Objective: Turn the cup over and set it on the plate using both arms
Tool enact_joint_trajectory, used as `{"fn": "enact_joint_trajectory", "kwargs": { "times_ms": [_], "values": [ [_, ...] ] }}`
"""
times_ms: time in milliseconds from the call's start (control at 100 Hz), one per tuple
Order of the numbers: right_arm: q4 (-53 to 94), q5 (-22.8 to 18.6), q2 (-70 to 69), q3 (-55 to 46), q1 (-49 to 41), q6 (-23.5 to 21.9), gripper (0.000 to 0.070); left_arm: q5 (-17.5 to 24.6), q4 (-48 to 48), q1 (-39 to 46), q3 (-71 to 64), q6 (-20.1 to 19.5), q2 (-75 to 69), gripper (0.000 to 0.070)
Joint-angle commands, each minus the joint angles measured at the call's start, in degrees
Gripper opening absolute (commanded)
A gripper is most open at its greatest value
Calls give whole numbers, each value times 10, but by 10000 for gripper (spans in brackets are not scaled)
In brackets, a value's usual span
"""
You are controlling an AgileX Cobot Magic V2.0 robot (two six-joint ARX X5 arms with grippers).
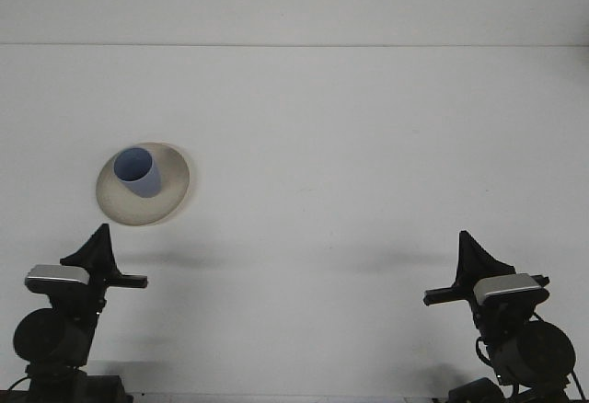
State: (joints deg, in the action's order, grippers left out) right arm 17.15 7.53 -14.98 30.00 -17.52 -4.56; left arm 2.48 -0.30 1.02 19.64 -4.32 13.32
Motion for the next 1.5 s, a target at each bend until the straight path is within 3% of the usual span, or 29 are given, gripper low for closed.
{"fn": "enact_joint_trajectory", "kwargs": {
  "times_ms": [0, 380, 1410, 1490],
  "values": [
    [-9, 0, 0, 4, -1, -5, 1, -7, 7, -13, -30, 8, -18, 13],
    [-8, 0, 0, 4, -1, -5, 1, -8, 70, -16, -188, 55, -132, 13],
    [-9, 0, -1, 4, -1, -5, 1, -10, 94, -16, -188, 52, -131, 13],
    [-9, 0, 1, 3, -1, 11, 1, -10, 94, -16, -188, 52, -131, 13]
  ]
}}
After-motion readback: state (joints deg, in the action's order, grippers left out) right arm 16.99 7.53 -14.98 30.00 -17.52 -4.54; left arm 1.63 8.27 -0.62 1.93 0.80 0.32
